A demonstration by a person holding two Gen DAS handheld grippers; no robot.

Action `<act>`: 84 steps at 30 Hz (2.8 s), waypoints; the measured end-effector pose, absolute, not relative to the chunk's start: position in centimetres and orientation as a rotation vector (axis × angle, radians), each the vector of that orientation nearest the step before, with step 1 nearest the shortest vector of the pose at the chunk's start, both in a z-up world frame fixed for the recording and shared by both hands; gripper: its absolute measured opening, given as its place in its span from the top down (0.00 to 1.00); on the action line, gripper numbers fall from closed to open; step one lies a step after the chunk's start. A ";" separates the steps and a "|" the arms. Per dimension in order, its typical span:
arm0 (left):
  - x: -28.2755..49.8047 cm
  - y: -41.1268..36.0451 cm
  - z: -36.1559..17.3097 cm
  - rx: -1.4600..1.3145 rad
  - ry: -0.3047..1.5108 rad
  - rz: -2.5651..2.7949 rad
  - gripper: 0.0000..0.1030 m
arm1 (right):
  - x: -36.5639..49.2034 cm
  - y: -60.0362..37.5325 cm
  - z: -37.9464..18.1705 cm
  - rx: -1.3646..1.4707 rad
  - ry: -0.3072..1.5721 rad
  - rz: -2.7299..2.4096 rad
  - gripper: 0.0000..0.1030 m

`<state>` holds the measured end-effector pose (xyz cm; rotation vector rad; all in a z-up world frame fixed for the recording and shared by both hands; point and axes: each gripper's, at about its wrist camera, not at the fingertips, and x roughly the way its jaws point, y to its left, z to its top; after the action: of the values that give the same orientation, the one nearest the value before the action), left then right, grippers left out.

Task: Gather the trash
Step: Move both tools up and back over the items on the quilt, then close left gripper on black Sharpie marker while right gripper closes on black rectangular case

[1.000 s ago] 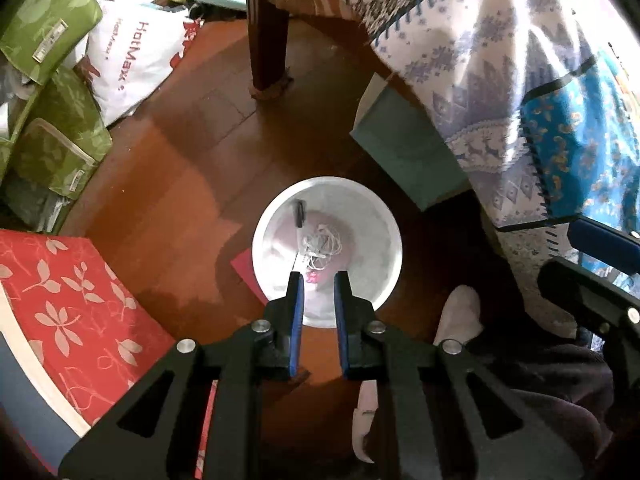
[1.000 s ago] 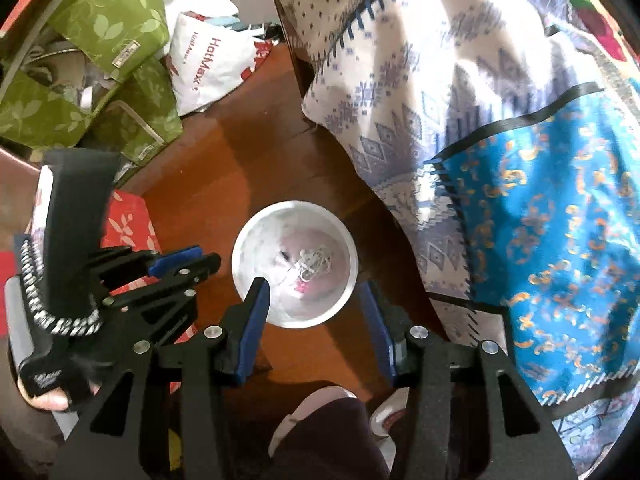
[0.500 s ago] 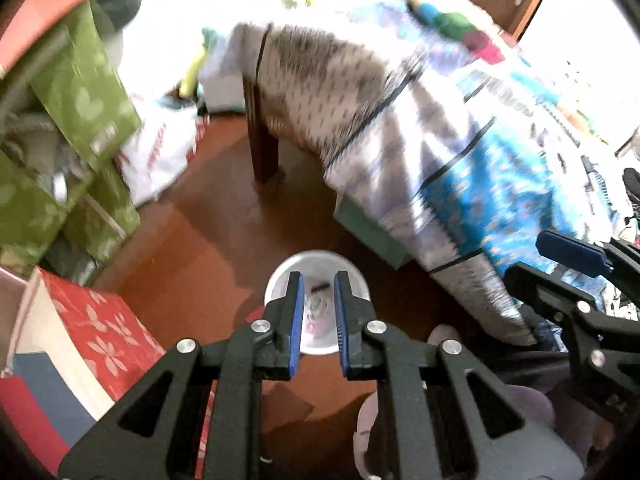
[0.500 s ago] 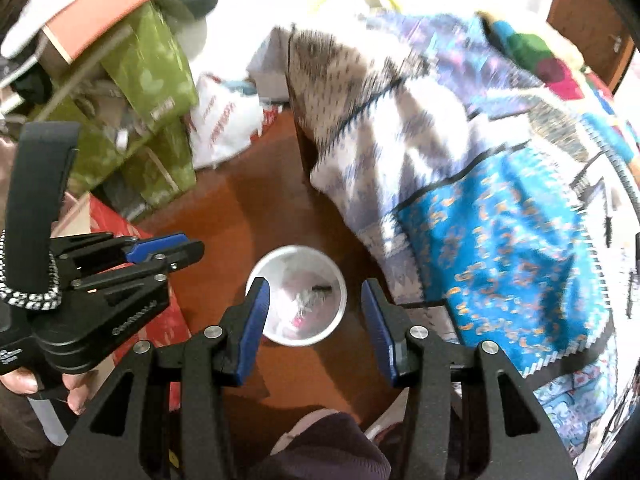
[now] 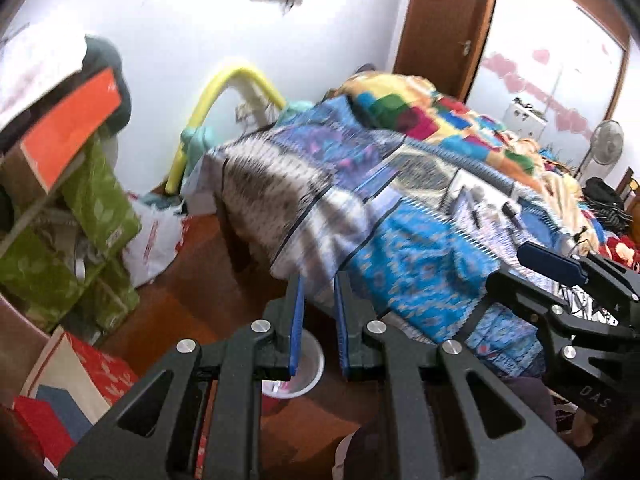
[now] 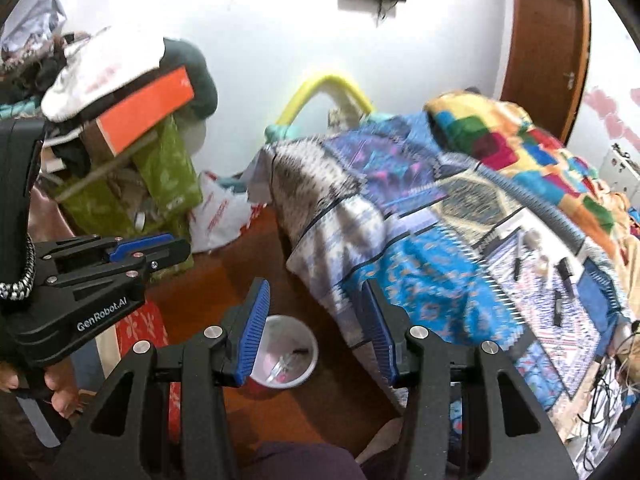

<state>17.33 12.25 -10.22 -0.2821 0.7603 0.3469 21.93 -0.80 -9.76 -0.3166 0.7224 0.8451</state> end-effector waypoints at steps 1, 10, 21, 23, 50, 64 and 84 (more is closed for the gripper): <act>17.4 11.5 -9.6 -0.271 0.748 0.341 0.87 | 21.8 -1.5 -9.4 -0.311 0.711 0.839 0.57; 20.7 6.0 -6.3 -0.190 0.697 0.287 0.46 | 23.6 -8.7 -6.0 -0.207 0.622 0.753 0.56; 28.1 0.1 -5.9 -0.131 0.709 0.184 0.32 | 28.3 -16.9 -4.8 -0.074 0.555 0.541 0.20; 29.3 -0.8 -6.1 -0.122 0.713 0.160 0.32 | 29.3 -18.2 -5.1 -0.066 0.556 0.499 0.20; 48.7 -5.6 -21.6 -0.055 0.937 -0.015 0.32 | 43.9 -25.8 -18.0 -0.024 0.857 0.226 0.20; 55.5 -6.8 -26.9 -0.049 0.934 -0.075 0.58 | 48.4 -22.4 -23.9 -0.017 0.916 0.291 0.43; 58.5 -7.4 -28.5 -0.023 0.905 -0.053 0.84 | 50.1 -19.3 -25.5 -0.130 0.885 0.242 0.78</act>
<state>58.50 -7.42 -28.54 -0.0230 0.9051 -0.0535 50.12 -19.30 -25.51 -0.1304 0.8846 0.2423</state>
